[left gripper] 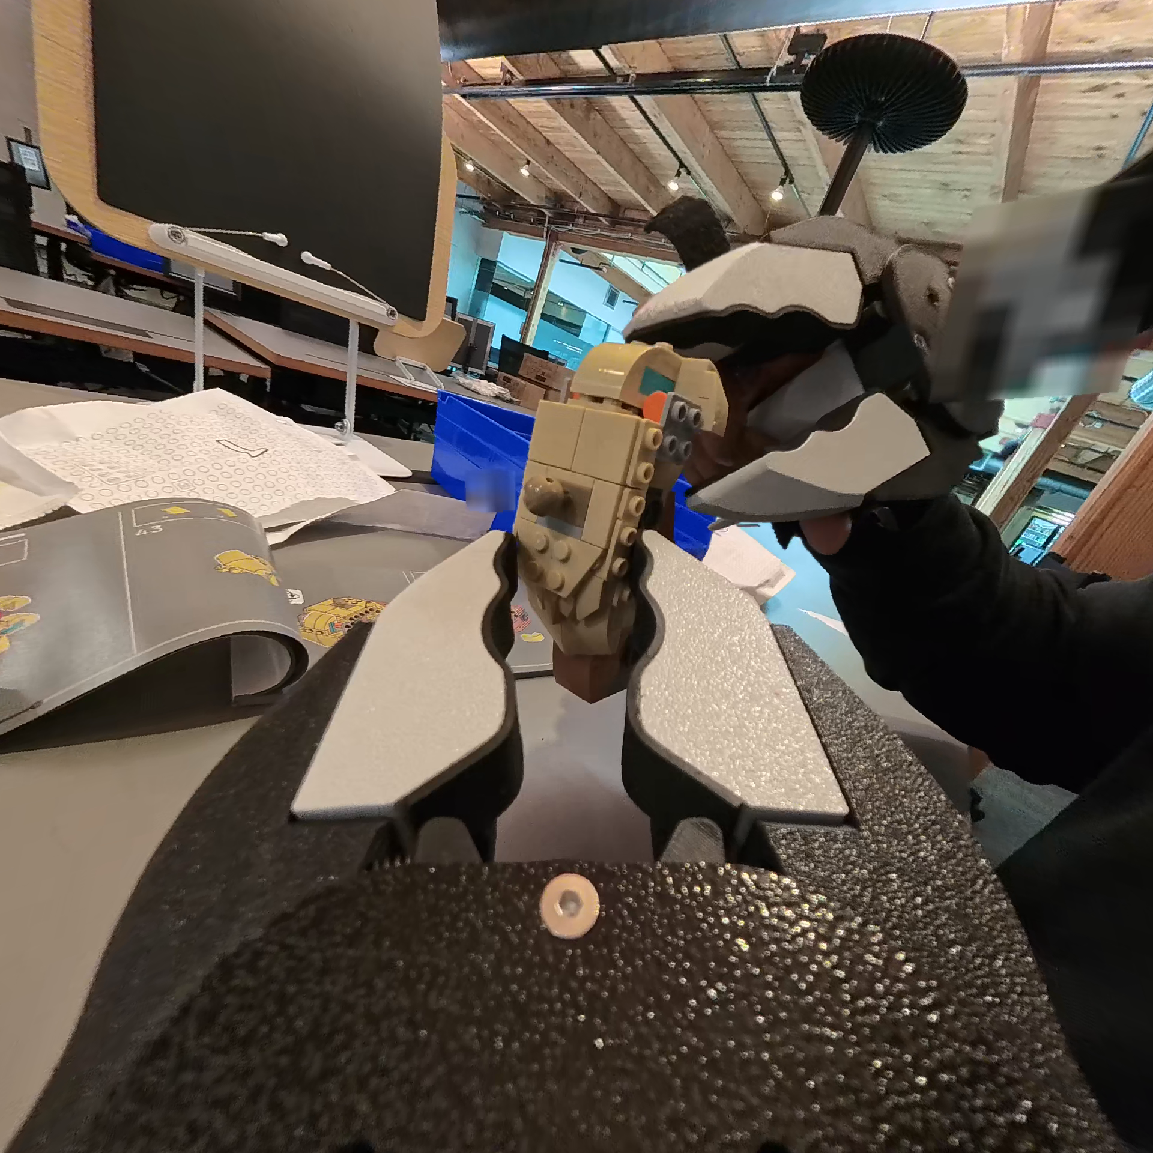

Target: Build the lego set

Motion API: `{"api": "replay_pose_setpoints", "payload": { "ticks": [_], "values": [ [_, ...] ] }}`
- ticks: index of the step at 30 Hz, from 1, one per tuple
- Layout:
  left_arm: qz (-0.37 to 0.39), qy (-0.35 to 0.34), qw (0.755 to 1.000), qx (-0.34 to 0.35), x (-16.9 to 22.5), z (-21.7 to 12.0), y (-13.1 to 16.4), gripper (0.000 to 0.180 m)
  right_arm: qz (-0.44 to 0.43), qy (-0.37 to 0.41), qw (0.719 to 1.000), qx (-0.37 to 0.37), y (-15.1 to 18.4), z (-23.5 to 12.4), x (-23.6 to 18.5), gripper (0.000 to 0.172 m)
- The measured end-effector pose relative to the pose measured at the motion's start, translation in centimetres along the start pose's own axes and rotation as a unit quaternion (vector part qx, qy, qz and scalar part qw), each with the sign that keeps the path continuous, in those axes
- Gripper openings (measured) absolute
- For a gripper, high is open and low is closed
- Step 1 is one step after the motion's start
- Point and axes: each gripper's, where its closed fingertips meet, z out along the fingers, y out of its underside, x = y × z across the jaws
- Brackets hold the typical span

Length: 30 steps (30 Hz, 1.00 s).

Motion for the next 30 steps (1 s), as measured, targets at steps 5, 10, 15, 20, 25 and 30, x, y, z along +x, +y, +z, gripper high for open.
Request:
{"api": "replay_pose_setpoints", "payload": {
  "ticks": [5,10,15,20,25,30],
  "values": [
    [0.002,-0.002,1.0,-0.001,-0.01,0.0,0.04,0.034,-0.02,0.022,1.0,-0.003,0.11,0.12,0.18,0.041],
    [-0.001,-0.004,1.0,-0.005,-0.1,0.02,0.13,0.034,-0.044,0.047,0.998,-0.01,0.41,0.34,0.44,0.036],
    [-0.004,-0.005,1.0,-0.006,-0.18,-0.03,0.16,0.034,-0.05,0.057,0.997,-0.009,0.48,0.55,0.52,0.034],
    [-0.002,-0.006,1.0,-0.004,-0.18,-0.11,0.12,0.033,-0.055,0.062,0.997,-0.005,0.41,0.66,0.47,0.034],
    [-0.004,-0.006,1.0,-0.007,-0.17,-0.15,0.18,0.033,-0.057,0.064,0.996,-0.005,0.4,0.76,0.35,0.034],
    [-0.005,-0.005,1.0,-0.009,-0.15,-0.16,0.23,0.033,-0.056,0.063,0.996,-0.003,0.44,0.79,0.29,0.034]
  ]
}}
